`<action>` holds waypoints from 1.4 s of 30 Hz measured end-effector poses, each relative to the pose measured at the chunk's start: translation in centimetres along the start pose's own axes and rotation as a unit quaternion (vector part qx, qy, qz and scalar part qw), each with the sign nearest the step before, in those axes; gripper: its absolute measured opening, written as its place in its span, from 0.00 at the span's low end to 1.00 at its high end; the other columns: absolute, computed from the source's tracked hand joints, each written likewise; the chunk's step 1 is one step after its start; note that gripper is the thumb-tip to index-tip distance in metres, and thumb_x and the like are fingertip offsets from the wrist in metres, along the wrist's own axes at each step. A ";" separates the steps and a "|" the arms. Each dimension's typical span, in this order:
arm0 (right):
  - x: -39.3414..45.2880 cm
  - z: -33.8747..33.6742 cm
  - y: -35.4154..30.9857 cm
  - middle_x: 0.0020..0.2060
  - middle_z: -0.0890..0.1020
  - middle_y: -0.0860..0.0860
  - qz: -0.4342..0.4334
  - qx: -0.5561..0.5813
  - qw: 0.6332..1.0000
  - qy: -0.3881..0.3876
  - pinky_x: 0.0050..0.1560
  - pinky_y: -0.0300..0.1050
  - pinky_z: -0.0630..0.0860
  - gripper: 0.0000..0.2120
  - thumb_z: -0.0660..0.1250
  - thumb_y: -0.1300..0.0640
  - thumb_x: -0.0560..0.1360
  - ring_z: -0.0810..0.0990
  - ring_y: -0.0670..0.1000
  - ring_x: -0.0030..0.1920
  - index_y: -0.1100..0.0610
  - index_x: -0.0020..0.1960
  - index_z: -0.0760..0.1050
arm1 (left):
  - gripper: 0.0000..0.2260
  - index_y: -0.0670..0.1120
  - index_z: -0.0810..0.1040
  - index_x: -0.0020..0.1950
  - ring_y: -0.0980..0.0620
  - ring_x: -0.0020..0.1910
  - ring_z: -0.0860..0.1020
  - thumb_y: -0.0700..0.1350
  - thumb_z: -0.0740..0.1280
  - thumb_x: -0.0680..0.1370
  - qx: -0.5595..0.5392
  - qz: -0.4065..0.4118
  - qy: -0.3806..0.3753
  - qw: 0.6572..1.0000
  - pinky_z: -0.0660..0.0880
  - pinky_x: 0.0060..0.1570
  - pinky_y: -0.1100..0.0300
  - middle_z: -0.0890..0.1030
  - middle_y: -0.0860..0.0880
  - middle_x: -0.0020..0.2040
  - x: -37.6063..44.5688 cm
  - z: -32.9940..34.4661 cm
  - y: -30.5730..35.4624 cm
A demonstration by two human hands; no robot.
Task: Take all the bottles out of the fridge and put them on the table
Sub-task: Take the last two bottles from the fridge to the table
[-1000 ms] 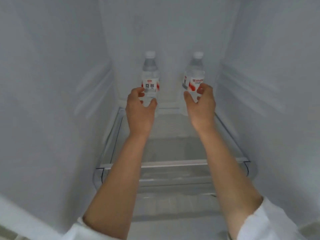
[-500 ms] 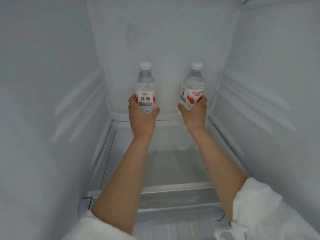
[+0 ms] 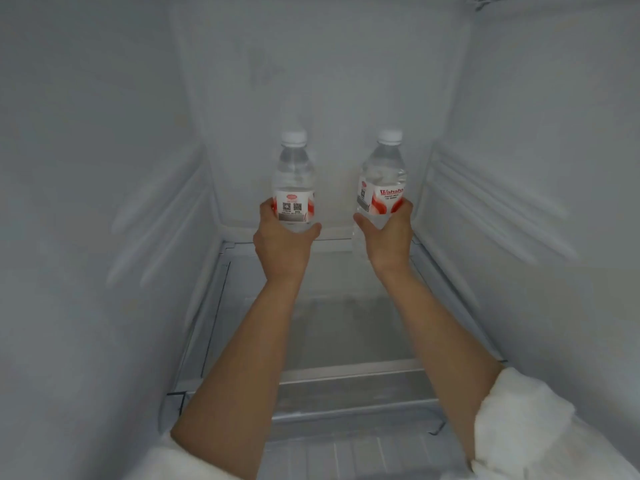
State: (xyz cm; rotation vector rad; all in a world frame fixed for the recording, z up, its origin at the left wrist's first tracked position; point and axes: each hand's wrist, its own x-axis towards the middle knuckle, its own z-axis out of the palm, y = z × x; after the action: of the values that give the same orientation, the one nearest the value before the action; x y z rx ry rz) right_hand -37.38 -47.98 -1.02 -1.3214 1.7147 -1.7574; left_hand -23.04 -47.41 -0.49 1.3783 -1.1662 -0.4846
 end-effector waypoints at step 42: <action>-52.3 -33.7 -3.5 0.57 0.77 0.45 0.147 -0.065 0.984 0.075 0.50 0.27 0.73 0.35 0.77 0.61 0.66 0.77 0.39 0.55 0.50 0.67 0.63 | 0.29 0.55 0.71 0.54 0.67 0.40 0.78 0.44 0.82 0.61 0.025 0.001 -0.351 0.936 0.73 0.37 0.74 0.78 0.63 0.41 -46.7 -24.6 0.6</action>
State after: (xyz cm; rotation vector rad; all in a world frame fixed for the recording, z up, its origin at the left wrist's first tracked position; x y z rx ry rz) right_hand -36.56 13.53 -11.29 -0.9424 2.0190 -1.6319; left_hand -21.62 4.25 -11.13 1.2760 -1.7592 -1.0020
